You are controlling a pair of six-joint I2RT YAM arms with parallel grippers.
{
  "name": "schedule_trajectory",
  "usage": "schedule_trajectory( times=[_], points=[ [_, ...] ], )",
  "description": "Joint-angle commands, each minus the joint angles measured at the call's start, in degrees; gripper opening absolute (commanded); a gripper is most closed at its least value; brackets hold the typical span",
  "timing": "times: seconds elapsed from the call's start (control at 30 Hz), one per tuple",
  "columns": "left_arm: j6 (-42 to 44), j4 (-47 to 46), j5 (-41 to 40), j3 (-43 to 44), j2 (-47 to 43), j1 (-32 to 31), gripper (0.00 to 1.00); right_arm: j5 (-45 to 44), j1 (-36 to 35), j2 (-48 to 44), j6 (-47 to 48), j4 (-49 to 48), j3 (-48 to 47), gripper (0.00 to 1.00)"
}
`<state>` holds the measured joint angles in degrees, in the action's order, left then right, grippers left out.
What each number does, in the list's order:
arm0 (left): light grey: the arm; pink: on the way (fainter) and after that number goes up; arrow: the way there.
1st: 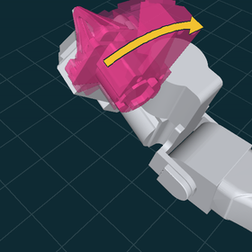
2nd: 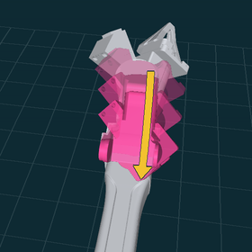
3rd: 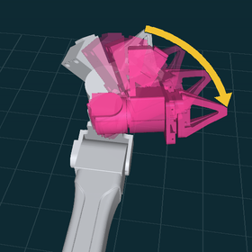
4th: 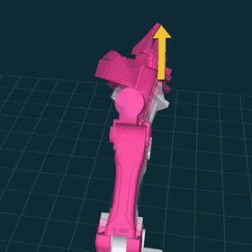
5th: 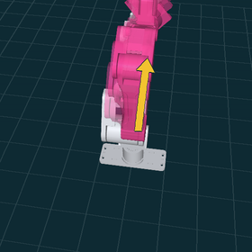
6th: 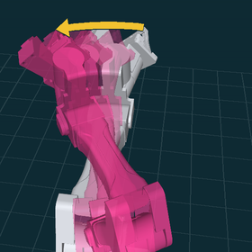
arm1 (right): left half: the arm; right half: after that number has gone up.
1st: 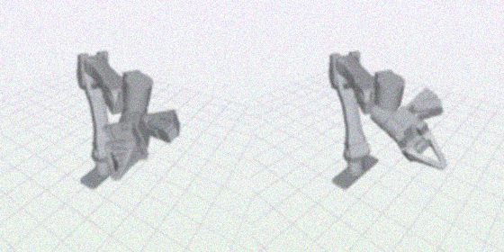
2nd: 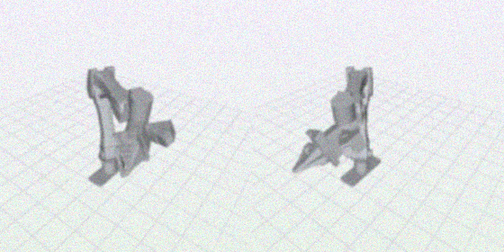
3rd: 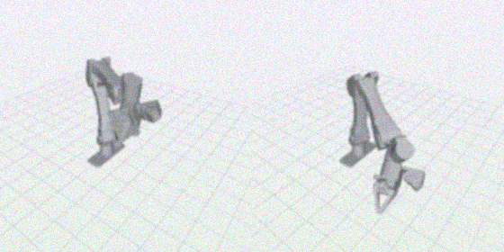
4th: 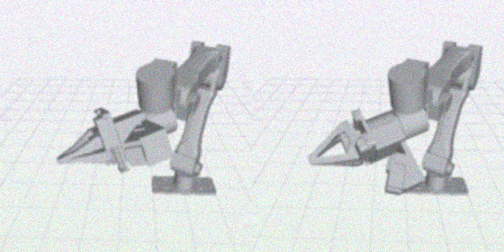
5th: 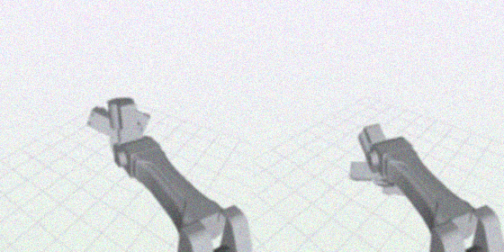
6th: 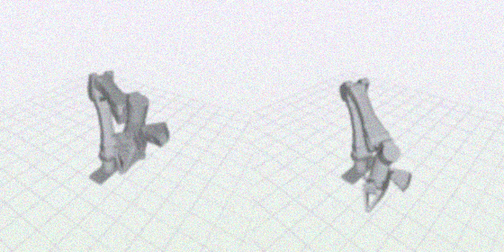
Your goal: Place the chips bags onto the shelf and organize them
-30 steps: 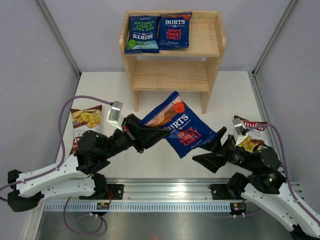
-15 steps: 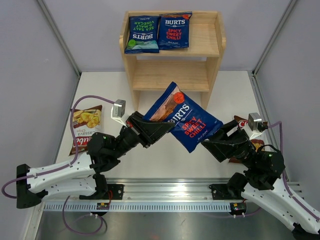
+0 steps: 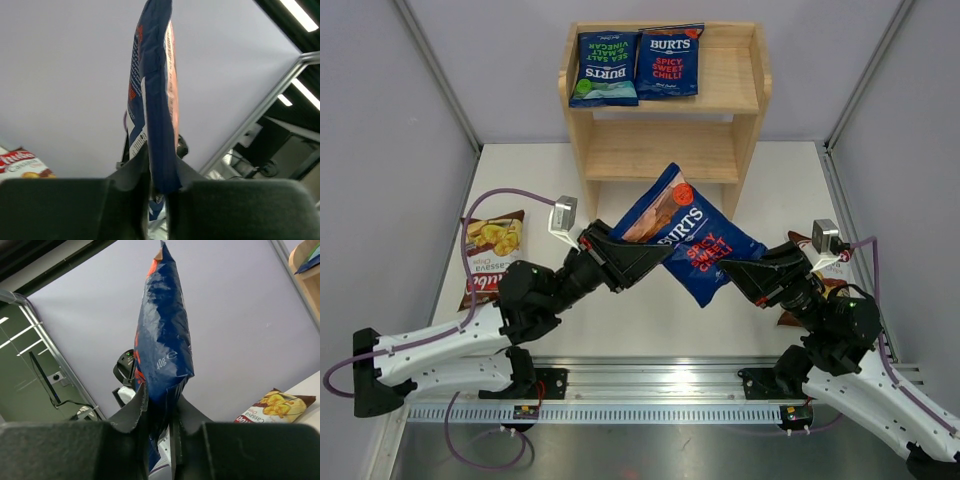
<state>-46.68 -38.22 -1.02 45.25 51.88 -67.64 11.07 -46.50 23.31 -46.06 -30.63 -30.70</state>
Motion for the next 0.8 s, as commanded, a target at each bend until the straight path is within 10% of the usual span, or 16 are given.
schedule_trajectory(
  times=[0.0,0.2,0.4,0.77],
  points=[
    [0.6,4.1,-1.4,4.2,-1.0,1.1,0.27,-2.0,-0.3,0.0,0.8,-2.4,-0.3,0.14],
    [-0.4,33.8,-15.2,10.4,-6.3,9.4,0.98,-10.5,-0.4,-0.7,2.3,9.3,-2.8,0.06],
    [5.8,60.4,-26.1,14.4,-14.3,15.3,0.99,-27.1,-0.3,5.5,-4.6,15.6,-7.0,0.08],
    [20.0,88.0,-17.8,16.9,-19.2,15.3,0.99,-44.8,0.2,25.9,-8.3,15.5,-29.0,0.00]
  ],
)
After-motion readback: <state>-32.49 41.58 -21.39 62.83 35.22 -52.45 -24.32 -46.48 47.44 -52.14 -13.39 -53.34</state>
